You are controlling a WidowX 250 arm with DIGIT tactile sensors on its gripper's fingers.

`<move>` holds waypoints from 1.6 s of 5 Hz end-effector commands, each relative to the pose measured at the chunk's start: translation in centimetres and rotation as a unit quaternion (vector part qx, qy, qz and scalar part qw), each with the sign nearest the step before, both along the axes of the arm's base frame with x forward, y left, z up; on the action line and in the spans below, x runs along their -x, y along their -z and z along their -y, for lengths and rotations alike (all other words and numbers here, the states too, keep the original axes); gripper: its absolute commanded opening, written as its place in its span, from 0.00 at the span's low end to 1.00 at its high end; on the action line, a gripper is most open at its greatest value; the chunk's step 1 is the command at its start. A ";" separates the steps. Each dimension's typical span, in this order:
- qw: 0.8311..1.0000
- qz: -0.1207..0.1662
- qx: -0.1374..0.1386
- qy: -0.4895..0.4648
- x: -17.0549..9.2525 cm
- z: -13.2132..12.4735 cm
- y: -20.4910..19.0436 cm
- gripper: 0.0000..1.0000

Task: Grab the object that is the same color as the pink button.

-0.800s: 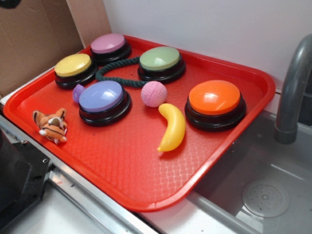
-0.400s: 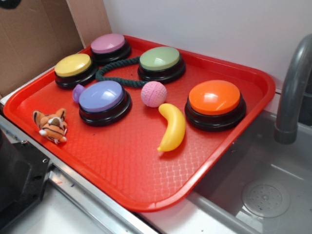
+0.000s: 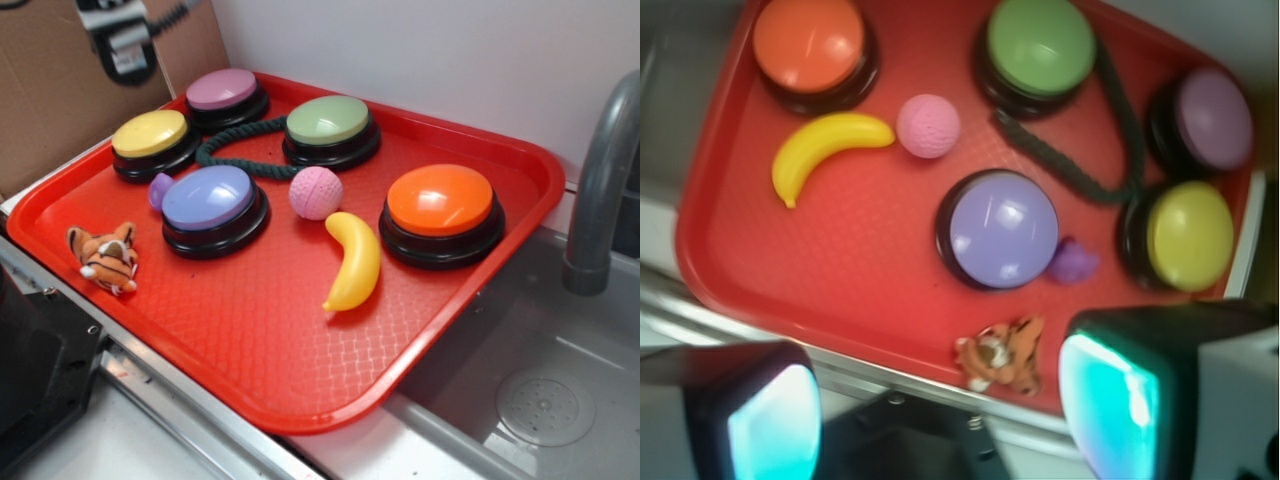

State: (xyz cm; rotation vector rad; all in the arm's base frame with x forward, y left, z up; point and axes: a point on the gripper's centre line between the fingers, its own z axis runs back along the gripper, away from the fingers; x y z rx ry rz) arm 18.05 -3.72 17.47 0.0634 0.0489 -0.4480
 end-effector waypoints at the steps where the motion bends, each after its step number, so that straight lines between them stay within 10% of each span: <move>1: 0.968 0.061 0.052 0.238 -5.7 2.6 5.3 1.00; 3: 0.901 0.108 0.130 0.400 -8.0 2.2 10.4 1.00; 5: 0.871 0.096 0.128 0.465 -8.6 2.9 12.8 1.00; 6: 0.862 0.093 0.127 0.482 -8.6 3.2 13.0 0.00; 8: 0.932 0.048 0.098 0.345 -8.0 1.6 8.7 0.00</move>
